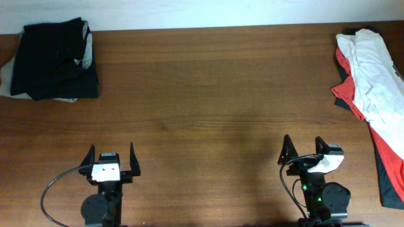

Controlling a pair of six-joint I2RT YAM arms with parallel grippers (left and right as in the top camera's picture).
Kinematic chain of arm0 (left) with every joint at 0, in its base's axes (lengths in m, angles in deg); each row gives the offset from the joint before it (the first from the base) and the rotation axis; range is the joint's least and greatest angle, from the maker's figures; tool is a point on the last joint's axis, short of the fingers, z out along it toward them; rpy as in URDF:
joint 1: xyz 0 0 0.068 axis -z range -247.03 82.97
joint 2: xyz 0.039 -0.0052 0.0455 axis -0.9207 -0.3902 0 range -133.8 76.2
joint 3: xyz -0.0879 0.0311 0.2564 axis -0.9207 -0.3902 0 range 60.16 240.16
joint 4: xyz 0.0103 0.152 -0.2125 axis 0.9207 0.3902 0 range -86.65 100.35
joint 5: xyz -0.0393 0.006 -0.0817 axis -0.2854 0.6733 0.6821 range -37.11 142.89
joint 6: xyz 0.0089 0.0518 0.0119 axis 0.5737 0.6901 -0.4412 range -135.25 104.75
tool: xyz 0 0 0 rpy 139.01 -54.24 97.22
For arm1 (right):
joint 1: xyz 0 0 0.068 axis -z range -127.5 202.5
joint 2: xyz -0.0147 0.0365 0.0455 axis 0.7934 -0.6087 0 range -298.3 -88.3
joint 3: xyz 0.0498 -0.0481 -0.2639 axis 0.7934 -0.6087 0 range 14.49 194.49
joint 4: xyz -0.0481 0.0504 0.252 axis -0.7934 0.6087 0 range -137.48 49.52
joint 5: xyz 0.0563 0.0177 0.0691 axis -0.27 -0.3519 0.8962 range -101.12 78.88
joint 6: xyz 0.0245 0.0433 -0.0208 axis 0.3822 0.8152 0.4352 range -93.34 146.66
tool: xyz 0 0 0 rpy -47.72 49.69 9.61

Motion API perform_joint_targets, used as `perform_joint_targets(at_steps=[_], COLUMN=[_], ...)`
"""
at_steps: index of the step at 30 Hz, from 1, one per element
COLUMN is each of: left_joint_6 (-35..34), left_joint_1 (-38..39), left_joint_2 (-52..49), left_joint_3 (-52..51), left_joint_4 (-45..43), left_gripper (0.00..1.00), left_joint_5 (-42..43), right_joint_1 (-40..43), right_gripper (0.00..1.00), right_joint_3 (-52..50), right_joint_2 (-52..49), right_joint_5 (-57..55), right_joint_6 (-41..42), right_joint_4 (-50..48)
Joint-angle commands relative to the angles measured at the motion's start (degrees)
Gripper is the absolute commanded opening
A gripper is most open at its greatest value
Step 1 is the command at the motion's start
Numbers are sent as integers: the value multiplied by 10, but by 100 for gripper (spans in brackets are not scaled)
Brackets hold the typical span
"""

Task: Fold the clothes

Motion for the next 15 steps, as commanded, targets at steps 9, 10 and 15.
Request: perform_joint_targets(at_steps=[9, 10, 15], left_joint_6=[8, 8, 8], left_joint_1=[-4, -4, -4], left_joint_2=[3, 3, 3], left_joint_3=[-2, -2, -2], left_joint_4=[2, 2, 2], left_gripper=[99, 99, 99], left_joint_5=[9, 9, 9], right_joint_1=[-5, -5, -5], right_gripper=[99, 99, 99], right_joint_3=[-3, -3, -3], right_joint_2=[4, 4, 4], right_joint_5=[177, 184, 205], right_joint_6=[135, 135, 135], right_joint_4=[-14, -15, -52])
